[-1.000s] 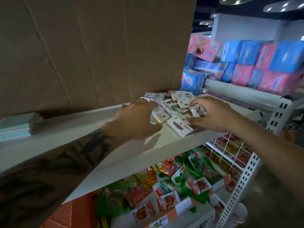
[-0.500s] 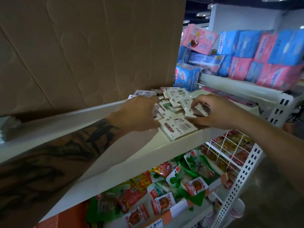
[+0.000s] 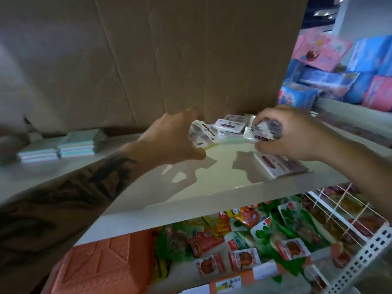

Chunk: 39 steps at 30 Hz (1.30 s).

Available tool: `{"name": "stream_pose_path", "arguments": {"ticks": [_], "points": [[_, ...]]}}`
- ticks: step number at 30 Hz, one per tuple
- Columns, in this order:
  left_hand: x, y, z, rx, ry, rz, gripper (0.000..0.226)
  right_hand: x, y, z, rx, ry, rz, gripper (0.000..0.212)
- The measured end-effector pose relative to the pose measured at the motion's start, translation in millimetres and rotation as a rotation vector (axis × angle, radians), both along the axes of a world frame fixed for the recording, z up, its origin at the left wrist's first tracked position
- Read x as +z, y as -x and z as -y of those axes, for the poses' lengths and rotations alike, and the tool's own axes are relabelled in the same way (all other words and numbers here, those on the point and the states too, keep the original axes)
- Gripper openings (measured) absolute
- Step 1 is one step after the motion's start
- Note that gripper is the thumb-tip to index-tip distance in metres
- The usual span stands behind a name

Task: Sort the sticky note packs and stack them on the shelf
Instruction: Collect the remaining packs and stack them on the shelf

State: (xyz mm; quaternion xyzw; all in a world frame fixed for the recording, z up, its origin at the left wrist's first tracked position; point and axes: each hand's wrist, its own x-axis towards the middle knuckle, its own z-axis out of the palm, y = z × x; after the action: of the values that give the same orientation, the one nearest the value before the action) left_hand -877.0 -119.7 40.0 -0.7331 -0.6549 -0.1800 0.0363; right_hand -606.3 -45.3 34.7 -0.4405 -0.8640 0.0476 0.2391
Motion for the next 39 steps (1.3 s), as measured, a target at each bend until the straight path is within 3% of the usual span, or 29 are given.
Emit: {"name": "stream_pose_path", "arguments": {"ticks": [9,16,24,34,39], "points": [[-16,123,98,0.184,-0.012,0.103,0.075,-4,144,52,0.263,0.033,0.029,0.05],[-25,232,180,0.279,0.011,0.205,0.064,-6,264,107,0.389,0.077,0.087,0.047],[-34,349,246,0.399,-0.023,0.201,0.062,-15,396,161,0.474,0.099,0.115,0.047],[-56,431,288,0.473,-0.015,0.097,0.074,-23,496,197,0.529,0.199,0.21,0.04],[-44,452,302,0.456,0.121,0.089,0.098,-22,503,200,0.52,0.226,0.307,0.047]]}}
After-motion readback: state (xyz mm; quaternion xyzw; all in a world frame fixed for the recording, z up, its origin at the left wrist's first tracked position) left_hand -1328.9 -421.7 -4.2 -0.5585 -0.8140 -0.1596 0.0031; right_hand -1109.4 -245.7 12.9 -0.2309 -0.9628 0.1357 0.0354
